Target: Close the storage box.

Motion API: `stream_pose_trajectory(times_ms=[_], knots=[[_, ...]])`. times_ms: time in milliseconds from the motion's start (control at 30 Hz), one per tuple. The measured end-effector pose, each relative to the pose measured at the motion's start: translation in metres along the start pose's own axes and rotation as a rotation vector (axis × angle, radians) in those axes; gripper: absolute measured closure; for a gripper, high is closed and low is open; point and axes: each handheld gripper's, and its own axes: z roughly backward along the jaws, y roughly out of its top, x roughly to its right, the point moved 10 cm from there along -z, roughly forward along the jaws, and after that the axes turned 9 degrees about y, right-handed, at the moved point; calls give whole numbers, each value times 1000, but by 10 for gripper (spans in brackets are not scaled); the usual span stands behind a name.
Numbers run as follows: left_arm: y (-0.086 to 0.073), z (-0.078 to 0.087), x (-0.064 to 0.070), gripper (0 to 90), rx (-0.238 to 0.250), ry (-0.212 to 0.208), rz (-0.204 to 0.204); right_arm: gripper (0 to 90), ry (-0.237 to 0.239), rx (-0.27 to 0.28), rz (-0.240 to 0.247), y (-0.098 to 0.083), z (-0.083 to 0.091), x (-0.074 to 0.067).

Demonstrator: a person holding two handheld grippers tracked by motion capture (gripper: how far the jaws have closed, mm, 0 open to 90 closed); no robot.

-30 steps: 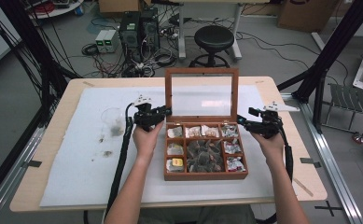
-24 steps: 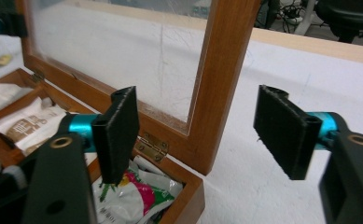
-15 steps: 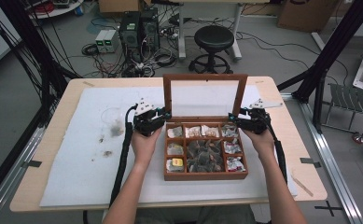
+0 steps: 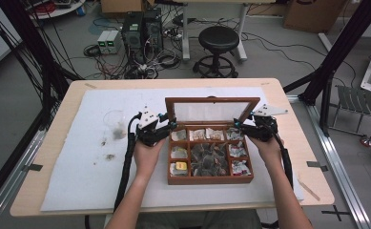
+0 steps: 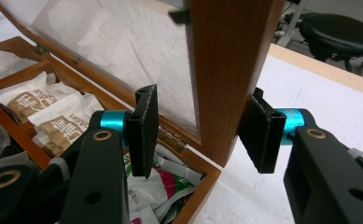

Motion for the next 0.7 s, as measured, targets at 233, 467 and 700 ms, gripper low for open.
stream_pose_trajectory(times_ms=[233,467,700], knots=[[-2,12,3,567,-24,32,-19,498,-15,60,-9,4,15,-9],[-4,21,10,516,-56,28,-5,467,-19,94,-30,7,31,-21],[-5,32,22,494,-80,9,7,451,-22,112,-55,2,44,-32]])
